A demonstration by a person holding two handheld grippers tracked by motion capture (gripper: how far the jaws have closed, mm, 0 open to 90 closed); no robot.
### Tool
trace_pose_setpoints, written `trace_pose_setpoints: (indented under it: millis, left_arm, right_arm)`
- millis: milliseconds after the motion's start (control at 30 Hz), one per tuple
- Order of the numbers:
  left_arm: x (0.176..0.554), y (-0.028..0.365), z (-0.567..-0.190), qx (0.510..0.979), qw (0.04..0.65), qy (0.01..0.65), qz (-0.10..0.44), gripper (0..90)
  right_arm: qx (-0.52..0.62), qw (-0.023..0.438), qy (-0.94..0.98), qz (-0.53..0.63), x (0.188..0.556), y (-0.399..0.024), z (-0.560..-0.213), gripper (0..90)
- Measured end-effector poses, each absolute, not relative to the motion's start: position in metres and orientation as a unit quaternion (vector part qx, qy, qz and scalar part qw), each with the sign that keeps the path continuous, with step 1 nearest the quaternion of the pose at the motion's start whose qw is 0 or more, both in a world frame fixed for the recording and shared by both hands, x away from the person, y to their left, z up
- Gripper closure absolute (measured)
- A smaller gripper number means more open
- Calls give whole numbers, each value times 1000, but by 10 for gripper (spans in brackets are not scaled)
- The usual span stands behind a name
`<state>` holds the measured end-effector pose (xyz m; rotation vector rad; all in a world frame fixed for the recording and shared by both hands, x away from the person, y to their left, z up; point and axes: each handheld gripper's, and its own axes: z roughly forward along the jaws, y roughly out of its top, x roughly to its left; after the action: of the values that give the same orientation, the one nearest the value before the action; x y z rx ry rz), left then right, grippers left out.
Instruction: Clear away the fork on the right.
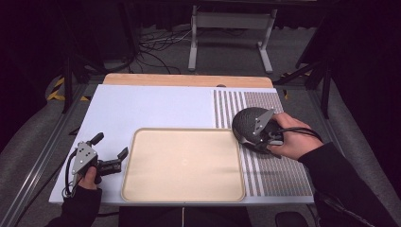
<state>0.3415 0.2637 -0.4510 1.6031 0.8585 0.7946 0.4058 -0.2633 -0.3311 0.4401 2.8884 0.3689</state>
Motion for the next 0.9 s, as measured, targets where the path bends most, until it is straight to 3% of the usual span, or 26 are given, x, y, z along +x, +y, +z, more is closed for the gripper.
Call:
trace_pose_setpoints:
  millis: [900]
  left_arm:
    - [342, 264, -451, 675, 548, 362, 337, 2]
  right_arm:
    - [308, 9, 927, 213, 412, -207, -330, 850]
